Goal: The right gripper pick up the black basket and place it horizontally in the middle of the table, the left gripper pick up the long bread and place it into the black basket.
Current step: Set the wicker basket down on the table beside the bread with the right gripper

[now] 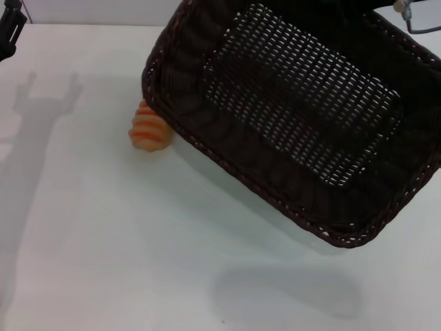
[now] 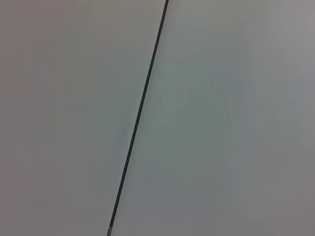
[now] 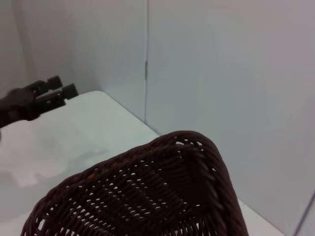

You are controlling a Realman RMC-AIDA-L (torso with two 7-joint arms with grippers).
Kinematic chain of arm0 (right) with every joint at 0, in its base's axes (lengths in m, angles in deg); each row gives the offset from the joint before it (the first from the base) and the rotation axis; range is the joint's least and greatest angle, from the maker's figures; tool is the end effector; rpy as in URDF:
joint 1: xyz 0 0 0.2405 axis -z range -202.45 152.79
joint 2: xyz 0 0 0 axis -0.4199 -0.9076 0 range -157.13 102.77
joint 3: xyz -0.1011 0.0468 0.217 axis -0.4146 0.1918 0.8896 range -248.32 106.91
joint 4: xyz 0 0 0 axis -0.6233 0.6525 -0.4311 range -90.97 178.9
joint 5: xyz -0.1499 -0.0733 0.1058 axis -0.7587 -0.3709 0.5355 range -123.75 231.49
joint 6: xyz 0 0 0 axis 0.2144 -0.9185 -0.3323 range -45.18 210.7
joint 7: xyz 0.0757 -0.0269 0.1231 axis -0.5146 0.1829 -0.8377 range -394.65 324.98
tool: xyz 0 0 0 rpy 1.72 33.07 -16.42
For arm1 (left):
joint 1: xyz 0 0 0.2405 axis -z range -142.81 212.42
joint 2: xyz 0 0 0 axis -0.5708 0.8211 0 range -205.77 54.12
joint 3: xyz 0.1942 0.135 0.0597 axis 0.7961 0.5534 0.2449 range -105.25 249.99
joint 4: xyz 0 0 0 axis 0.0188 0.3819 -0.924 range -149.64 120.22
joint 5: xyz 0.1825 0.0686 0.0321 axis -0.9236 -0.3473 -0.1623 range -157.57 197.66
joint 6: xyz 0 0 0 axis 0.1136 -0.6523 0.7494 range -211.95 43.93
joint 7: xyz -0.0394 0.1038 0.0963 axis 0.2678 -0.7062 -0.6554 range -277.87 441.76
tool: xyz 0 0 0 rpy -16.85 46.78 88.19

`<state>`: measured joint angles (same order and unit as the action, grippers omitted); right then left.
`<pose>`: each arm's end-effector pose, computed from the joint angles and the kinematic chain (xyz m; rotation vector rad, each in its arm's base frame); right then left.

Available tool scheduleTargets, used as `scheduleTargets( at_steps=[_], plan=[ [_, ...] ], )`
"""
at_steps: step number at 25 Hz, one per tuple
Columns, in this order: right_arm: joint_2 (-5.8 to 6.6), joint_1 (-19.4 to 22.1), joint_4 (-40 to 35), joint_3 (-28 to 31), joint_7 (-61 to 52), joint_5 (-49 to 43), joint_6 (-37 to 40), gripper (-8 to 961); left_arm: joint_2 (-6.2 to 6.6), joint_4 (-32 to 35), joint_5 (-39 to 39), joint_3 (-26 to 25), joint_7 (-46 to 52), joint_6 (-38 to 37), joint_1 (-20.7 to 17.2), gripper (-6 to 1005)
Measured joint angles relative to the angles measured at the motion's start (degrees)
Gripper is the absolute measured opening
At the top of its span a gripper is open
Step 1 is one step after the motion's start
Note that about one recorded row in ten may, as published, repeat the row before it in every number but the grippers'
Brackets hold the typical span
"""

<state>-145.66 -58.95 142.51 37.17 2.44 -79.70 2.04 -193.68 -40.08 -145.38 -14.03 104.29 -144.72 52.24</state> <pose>0.0715 0.3561 0.0678 -2.5300 0.4689 0.1769 -0.3057 0.3362 0.0534 -1.4054 -0.6282 -0.9323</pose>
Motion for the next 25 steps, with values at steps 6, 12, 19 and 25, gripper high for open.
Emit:
scheduleTargets(
  at_steps=[6, 12, 19, 25],
  plan=[
    [0.05, -1.5, 0.3, -0.1, 0.1, 4.4, -4.4, 164, 0.0, -0.5, 0.0, 0.2, 0.1, -0.2, -0.4, 855],
    [0.0, -2.1, 0.3, -0.1, 0.1, 6.3, -8.3, 164, 0.0, -0.6, 0.0, 0.4, -0.2, -0.2, -0.3, 855],
    [0.15, -3.7, 0.2, 0.1, 0.3, 7.0, -14.1, 164, 0.02, -0.6, 0.0, 0.1, -0.4, -0.2, 0.0, 854],
    [0.73, -5.0, -1.2, -0.1, 1.4, 6.5, -17.8, 163, 0.06, -1.2, 0.0, -0.1, -0.4, -0.2, 0.0, 853]
  ],
)
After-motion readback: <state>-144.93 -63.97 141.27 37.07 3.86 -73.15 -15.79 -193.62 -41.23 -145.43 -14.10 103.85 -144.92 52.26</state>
